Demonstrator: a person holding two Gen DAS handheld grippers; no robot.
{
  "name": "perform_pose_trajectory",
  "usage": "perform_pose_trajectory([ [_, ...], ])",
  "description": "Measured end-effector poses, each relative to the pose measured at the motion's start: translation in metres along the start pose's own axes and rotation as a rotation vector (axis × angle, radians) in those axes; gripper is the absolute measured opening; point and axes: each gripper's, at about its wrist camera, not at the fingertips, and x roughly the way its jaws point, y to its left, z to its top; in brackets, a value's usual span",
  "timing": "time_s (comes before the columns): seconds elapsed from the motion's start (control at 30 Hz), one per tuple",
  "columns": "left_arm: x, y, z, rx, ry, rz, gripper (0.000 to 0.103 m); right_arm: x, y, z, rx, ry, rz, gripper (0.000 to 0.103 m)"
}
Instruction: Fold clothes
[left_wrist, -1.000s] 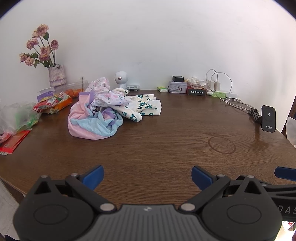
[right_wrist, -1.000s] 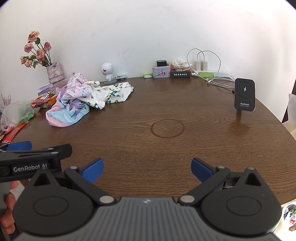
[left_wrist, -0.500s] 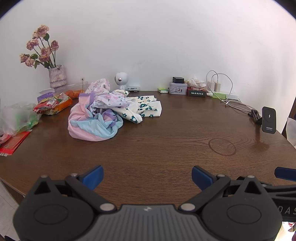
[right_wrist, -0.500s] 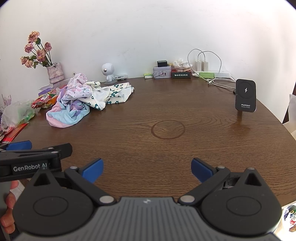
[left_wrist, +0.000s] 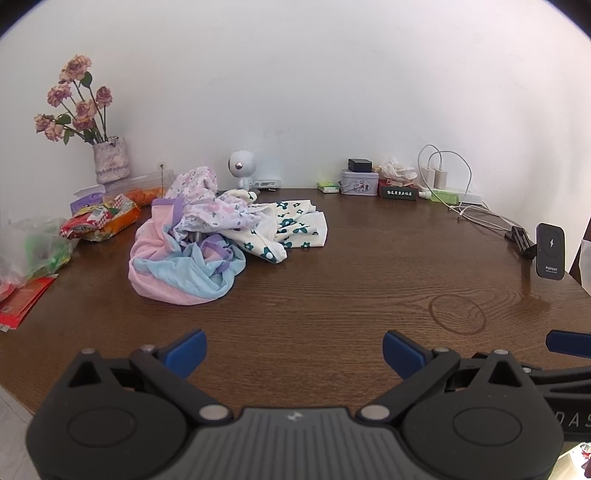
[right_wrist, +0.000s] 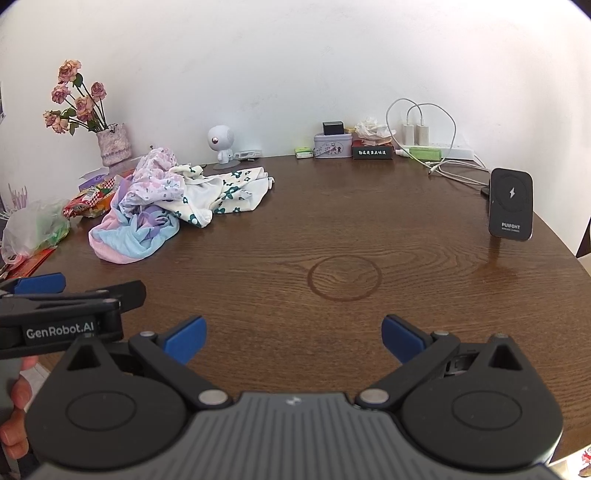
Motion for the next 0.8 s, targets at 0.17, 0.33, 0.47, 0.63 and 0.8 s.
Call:
perform_pose_trajectory([
  [0.17, 0.017, 0.005, 0.022, -0.012, -0.021, 0.015, 0.102, 0.016, 0.005, 0.023, -0.023, -0.028, 0.011, 0.103],
  [0.33, 0.042, 0.014, 0.043, -0.022, -0.028, 0.038, 0.102, 0.043, 0.012, 0.046, -0.035, -0.026, 0.036, 0.103],
  [0.47, 0.067, 0.025, 0.061, -0.025, -0.040, 0.076, 0.102, 0.073, 0.016, 0.066, -0.057, -0.024, 0.074, 0.103],
  [0.63, 0.098, 0.042, 0.086, -0.026, -0.054, 0.117, 0.102, 0.110, 0.030, 0.095, -0.102, -0.039, 0.110, 0.103],
  [0.8, 0.128, 0.079, 0.112, -0.067, -0.041, 0.149, 0.102, 0.146, 0.059, 0.127, -0.191, -0.055, 0.159, 0.103],
])
